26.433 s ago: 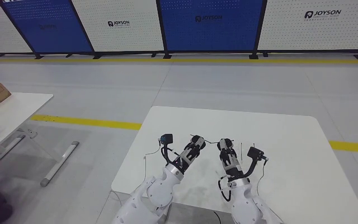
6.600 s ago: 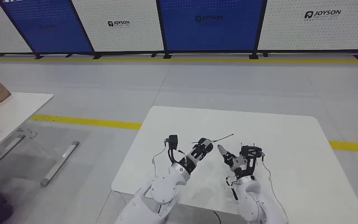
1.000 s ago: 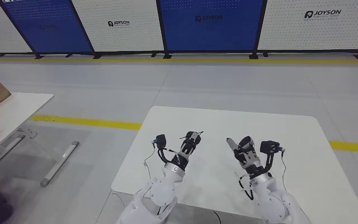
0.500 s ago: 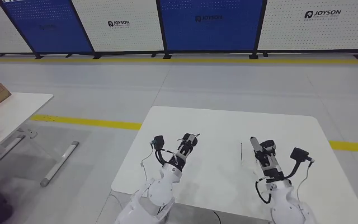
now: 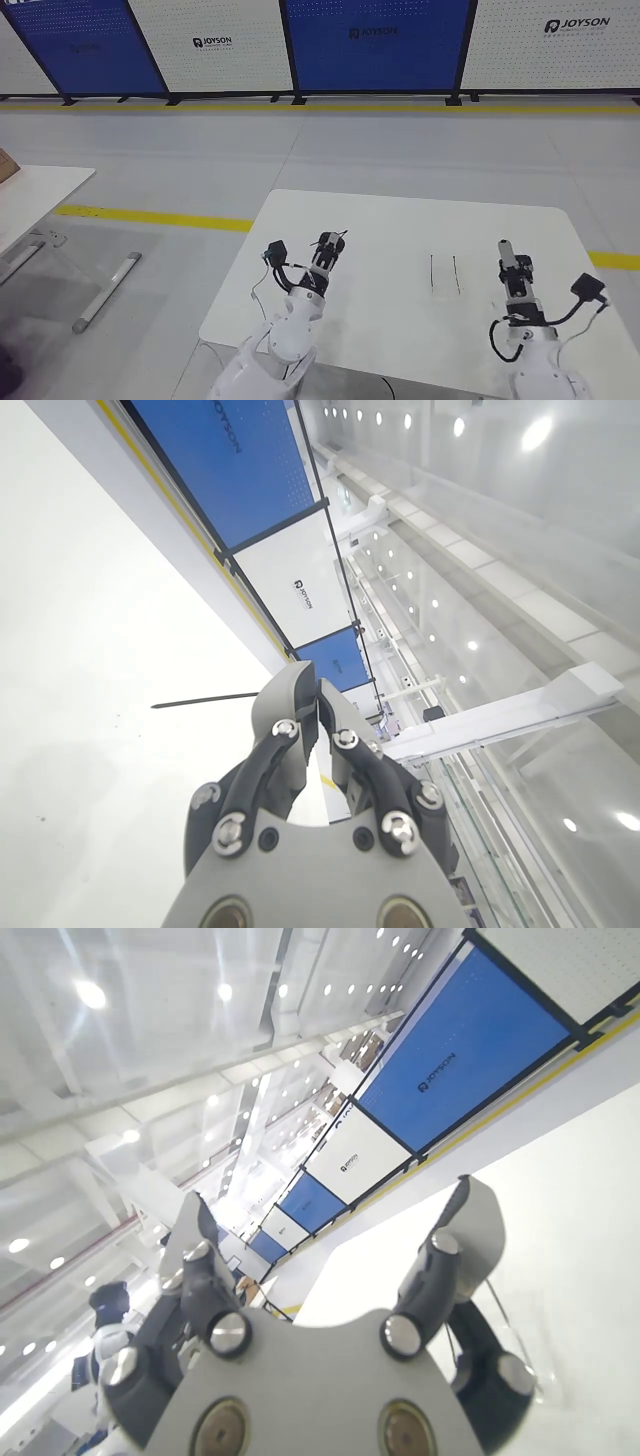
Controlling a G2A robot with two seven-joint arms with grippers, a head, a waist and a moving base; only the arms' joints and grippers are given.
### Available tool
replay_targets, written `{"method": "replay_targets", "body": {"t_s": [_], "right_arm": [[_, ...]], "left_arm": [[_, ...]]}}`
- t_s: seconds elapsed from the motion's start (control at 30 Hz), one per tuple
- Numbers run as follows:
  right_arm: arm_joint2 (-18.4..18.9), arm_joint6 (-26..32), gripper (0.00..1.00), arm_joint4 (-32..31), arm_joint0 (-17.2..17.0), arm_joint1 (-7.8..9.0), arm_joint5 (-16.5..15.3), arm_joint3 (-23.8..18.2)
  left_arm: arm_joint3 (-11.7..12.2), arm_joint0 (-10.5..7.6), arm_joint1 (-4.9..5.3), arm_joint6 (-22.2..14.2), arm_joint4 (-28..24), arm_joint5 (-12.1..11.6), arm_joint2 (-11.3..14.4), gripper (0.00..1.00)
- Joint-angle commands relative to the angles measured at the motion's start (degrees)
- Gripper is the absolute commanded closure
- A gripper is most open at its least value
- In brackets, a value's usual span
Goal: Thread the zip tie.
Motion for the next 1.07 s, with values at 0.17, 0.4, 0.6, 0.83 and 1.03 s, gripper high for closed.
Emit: {"method": "replay_targets", "body": {"t_s": [0.17, 0.4, 0.6, 0.83, 1.03], "right_arm": [[4.4, -2.1, 0.00, 7.6, -0.4, -0.01, 3.6, 1.7], [5.4, -1.7, 0.00, 8.1, -0.1, 0.01, 7.2, 1.3], [5.4, -1.7, 0.00, 8.1, -0.1, 0.01, 7.2, 1.3], [5.4, -1.7, 0.00, 8.1, -0.1, 0.01, 7.2, 1.3], [5.4, -1.7, 0.00, 8.1, -0.1, 0.01, 7.2, 1.3]], "left_arm": [[0.3, 0.06, -0.30, 1.8, 0.4, -0.4, -0.2, 1.00], [0.5, 0.22, -0.42, 2.3, 0.8, -0.2, -0.1, 1.00], [0.5, 0.22, -0.42, 2.3, 0.8, -0.2, -0.1, 1.00], [0.5, 0.22, -0.42, 2.3, 0.8, -0.2, -0.1, 1.00], [0.5, 0.22, -0.42, 2.3, 0.8, -0.2, -0.1, 1.00]]}}
